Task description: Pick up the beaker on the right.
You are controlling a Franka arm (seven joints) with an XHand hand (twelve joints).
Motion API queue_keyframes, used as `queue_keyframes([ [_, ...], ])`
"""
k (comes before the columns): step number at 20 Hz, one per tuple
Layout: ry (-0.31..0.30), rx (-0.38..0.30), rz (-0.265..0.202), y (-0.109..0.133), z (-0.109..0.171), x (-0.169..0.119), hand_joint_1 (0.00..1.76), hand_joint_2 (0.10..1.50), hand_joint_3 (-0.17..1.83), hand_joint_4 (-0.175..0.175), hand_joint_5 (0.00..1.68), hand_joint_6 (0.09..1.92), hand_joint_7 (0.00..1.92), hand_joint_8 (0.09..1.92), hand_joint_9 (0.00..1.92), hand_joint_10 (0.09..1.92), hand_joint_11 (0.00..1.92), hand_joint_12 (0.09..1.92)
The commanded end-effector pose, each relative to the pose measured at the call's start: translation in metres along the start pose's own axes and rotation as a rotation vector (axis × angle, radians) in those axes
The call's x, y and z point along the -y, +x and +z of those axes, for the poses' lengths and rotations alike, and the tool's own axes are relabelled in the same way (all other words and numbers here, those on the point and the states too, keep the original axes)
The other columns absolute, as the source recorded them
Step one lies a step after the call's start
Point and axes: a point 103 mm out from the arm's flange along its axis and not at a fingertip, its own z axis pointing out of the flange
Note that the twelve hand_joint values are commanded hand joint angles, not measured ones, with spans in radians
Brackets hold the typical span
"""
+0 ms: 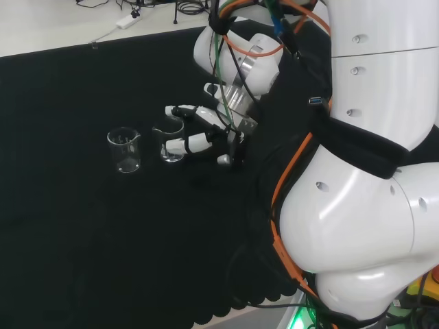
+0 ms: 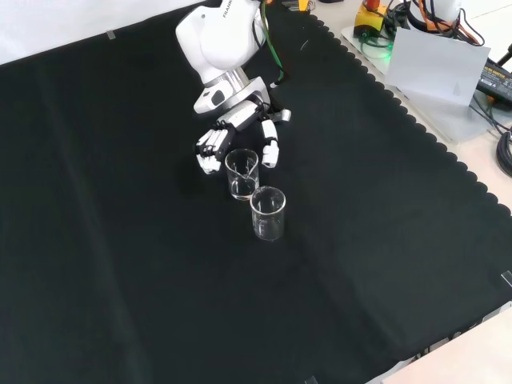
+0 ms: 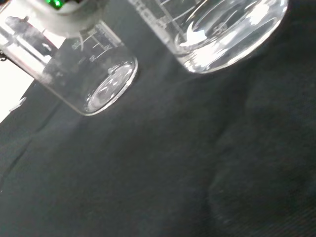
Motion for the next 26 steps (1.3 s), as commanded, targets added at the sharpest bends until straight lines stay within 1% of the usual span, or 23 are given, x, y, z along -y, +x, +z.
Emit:
queue_keyframes([
  [1,-0.019,-0.001,0.017,0.005,0.011,-0.018,0.78,0.62,0.36,-0.037,0.39,0.09,0.26,0.54,0.33,0.58,0.0,1.17],
  [2,-0.021,-0.002,0.016,0.005,0.012,-0.018,0.78,0.62,0.37,-0.037,0.39,0.09,0.26,0.54,0.33,0.58,0.0,1.18],
  [3,-0.042,-0.024,0.019,-0.006,-0.001,-0.009,0.78,0.62,0.37,-0.036,0.4,0.09,0.26,0.54,0.34,0.58,0.0,1.18],
  [5,-0.038,-0.022,0.022,-0.008,-0.004,-0.008,0.79,0.61,0.37,-0.036,0.4,0.09,0.27,0.54,0.34,0.58,0.0,1.18],
  [9,-0.027,-0.015,0.019,0.004,0.013,-0.02,0.79,0.61,0.38,-0.037,0.41,0.09,0.27,0.54,0.34,0.58,0.0,1.19],
  [15,-0.019,-0.024,0.001,0.007,0.021,-0.027,0.79,0.61,0.39,-0.037,0.41,0.09,0.28,0.54,0.35,0.58,0.0,1.19],
  [17,-0.018,-0.032,-0.006,0.012,0.027,-0.031,0.79,0.61,0.39,-0.037,0.42,0.09,0.28,0.54,0.35,0.58,0.0,1.19],
  [24,-0.032,-0.05,0.005,0.011,0.028,-0.031,0.79,0.6,0.4,-0.038,0.45,0.09,0.29,0.55,0.37,0.59,0.0,1.2],
  [26,-0.036,-0.055,0.008,0.014,0.033,-0.035,0.79,0.6,0.41,-0.038,0.47,0.09,0.3,0.55,0.38,0.58,0.0,1.21],
])
